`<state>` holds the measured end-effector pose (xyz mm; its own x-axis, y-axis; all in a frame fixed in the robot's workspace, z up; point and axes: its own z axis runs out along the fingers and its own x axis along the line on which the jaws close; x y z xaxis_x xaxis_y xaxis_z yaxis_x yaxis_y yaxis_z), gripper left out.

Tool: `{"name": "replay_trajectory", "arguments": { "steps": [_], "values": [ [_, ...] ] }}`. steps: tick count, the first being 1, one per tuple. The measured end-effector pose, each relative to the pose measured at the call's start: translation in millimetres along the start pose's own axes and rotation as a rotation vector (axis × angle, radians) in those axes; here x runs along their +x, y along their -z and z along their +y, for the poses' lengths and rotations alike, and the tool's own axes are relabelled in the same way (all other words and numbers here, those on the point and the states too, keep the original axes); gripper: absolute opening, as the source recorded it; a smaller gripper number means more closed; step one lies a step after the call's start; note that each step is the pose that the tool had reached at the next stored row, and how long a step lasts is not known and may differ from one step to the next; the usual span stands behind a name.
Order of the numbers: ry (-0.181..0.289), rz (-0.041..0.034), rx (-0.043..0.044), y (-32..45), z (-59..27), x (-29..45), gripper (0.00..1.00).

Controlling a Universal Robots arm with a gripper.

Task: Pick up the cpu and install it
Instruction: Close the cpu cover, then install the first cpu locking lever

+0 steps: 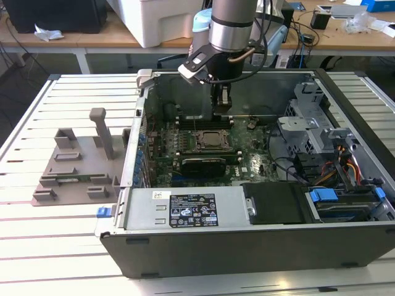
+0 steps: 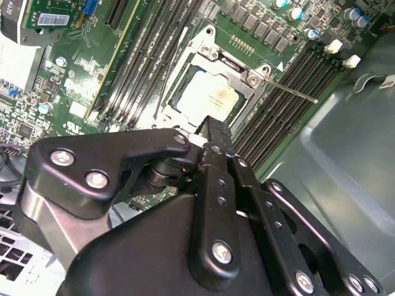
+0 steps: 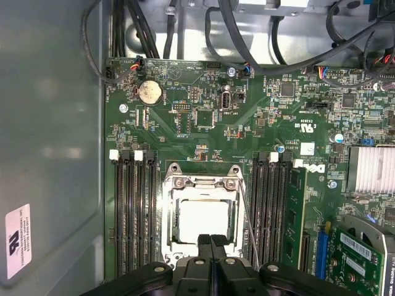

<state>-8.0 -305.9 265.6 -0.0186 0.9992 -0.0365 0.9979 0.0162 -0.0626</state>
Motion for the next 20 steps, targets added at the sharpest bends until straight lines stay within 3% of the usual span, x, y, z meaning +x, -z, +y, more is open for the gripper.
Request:
{"name": "replay_trajectory", "arguments": {
  "steps": [12,13,14,20],
  "values": [
    [0.003,-0.0001,-0.0001,0.2,0.0,0.0,0.11],
    [0.014,-0.0011,-0.0004,0.2,0.0,-0.1,0.11],
    [0.073,-0.0047,-0.0026,0.2,0.0,0.0,0.11],
    [0.171,-0.0108,-0.0062,0.2,0.0,0.0,0.11]
  ]
}}
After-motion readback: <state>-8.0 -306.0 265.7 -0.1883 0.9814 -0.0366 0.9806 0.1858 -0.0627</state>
